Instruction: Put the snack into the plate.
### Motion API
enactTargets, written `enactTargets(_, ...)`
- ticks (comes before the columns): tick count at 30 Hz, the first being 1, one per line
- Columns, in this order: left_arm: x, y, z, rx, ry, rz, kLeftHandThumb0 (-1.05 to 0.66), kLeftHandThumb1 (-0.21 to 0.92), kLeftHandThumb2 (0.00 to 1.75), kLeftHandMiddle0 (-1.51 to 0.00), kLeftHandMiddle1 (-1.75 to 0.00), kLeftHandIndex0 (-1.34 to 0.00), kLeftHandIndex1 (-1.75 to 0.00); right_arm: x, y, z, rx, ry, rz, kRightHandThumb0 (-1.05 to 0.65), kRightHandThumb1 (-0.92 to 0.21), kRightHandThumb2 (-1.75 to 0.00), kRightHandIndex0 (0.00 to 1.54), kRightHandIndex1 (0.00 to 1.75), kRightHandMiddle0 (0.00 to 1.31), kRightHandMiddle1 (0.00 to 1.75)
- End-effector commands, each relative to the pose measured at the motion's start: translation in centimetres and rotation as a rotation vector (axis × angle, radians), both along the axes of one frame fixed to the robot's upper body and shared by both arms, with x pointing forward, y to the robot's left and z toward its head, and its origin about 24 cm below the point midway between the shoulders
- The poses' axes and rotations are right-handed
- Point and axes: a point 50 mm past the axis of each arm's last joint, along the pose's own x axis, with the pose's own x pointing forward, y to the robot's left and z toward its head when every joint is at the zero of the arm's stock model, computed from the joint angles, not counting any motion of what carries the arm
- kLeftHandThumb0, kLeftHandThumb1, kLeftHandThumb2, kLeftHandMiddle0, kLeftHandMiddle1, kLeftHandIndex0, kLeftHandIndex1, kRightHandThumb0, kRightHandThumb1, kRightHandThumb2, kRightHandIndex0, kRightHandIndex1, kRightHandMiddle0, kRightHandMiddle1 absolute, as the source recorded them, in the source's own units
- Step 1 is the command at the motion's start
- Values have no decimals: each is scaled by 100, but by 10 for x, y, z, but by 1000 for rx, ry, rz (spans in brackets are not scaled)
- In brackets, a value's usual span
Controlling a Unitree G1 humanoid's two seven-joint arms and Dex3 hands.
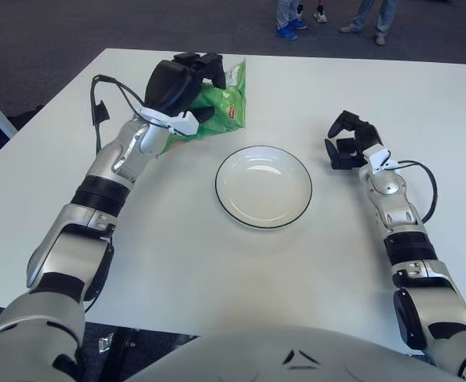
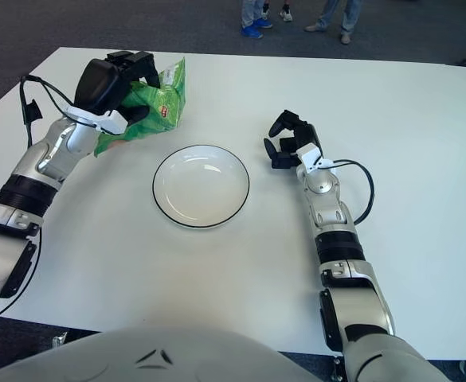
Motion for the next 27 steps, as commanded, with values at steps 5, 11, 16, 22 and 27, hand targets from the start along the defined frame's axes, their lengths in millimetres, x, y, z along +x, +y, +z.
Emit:
enactTargets(5, -9, -13, 17, 29, -62, -99, 0, 0, 166, -87, -168, -62, -175, -14, -5, -40, -18, 187, -28, -47, -36, -127, 129, 175, 59, 175)
enactTargets(11, -21, -25, 20, 37, -72, -206, 0, 0, 165, -87, -167, -62, -175, -14, -5, -40, -23, 185, -29, -47, -35, -128, 129, 175, 59, 175)
enactTargets(16, -30, -37, 22, 129, -115, -275, 0, 0, 165, -87, -167, -62, -175, -14, -4, -39, -23, 182, -27, -47, -35, -128, 130, 175, 59, 175)
enactTargets(22, -35, -43, 25, 200, -154, -330, 0, 0, 166, -87, -167, -63, -175, -13, -6, -40, -17, 191, -25, -48, -34, -129, 130, 175, 60, 175)
enactTargets(27, -40, -47, 26, 203, -231, -379, 0, -1, 167, -87, -167, -63, -175, -13, -5, -40, -5, 194, -26, -48, -34, -129, 129, 175, 60, 175)
